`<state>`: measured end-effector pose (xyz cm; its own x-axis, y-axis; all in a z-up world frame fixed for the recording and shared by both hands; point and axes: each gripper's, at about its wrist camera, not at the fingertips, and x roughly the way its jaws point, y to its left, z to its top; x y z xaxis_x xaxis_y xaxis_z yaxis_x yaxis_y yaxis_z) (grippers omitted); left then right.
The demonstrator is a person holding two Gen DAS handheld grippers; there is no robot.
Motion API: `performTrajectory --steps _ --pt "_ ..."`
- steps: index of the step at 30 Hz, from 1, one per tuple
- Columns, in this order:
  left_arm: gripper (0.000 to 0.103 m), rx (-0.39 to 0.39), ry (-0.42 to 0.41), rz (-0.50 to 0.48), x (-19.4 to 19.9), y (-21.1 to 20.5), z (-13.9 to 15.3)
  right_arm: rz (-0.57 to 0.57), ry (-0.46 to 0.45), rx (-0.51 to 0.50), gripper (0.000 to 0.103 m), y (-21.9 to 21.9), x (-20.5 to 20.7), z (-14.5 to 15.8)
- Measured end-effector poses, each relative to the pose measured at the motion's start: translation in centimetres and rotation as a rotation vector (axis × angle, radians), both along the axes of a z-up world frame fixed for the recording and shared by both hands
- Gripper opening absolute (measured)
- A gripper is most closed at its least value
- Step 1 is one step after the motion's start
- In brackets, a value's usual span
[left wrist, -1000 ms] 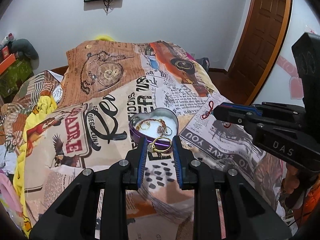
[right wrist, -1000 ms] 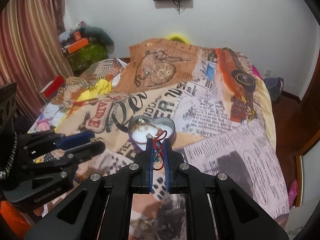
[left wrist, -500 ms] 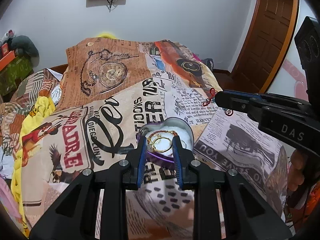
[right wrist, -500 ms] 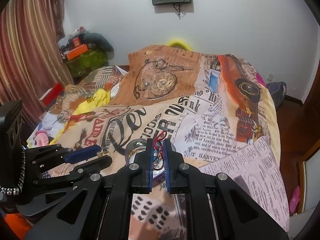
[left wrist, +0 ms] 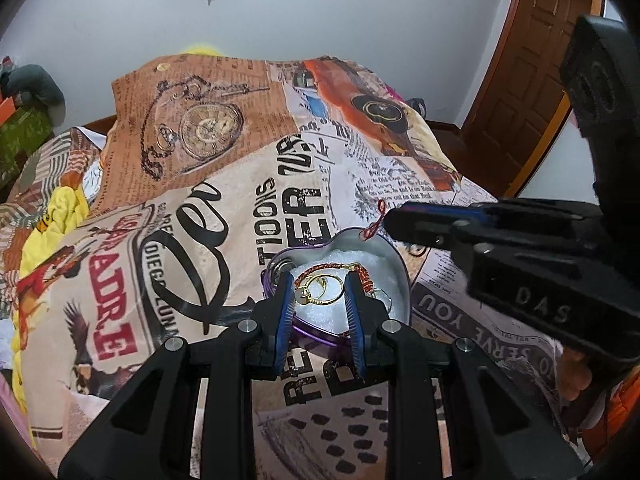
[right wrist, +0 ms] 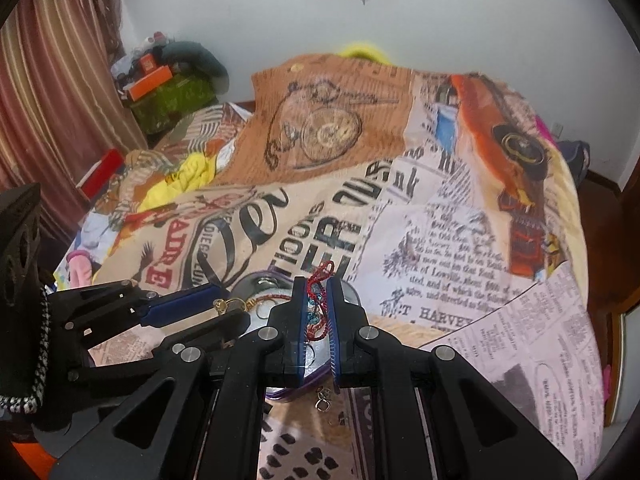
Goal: Organize jewelry
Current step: 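Carry the ring and charm over the heart tin and lower both inside, then open the left tool over the tin while the right tool releases the charm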
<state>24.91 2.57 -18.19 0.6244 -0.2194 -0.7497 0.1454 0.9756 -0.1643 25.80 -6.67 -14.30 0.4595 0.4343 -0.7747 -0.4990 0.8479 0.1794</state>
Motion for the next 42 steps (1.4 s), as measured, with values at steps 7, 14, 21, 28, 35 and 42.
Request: performTrajectory --steps 7,14,21,28,35,42 --pt "0.024 -0.018 0.017 0.000 0.6 0.2 -0.9 0.014 0.055 -0.013 0.008 0.2 0.9 -1.9" --pt "0.024 -0.019 0.021 -0.012 0.6 0.0 -0.9 0.038 0.073 -0.026 0.008 0.7 0.8 -2.4" --pt "0.024 -0.029 0.034 -0.024 0.5 -0.1 -0.7 0.049 0.063 -0.055 0.008 0.7 0.6 -2.5" --pt "0.024 -0.009 0.010 -0.014 -0.5 -0.2 0.4 0.048 0.055 -0.092 0.009 0.7 0.1 -2.0" --pt "0.025 -0.001 -0.011 0.004 -1.9 0.3 2.0 0.039 0.018 -0.111 0.025 0.4 -1.1 -0.7" --pt "0.025 0.011 -0.034 0.012 -3.3 0.3 3.5 0.026 -0.025 -0.117 0.028 -0.4 -2.5 0.9"
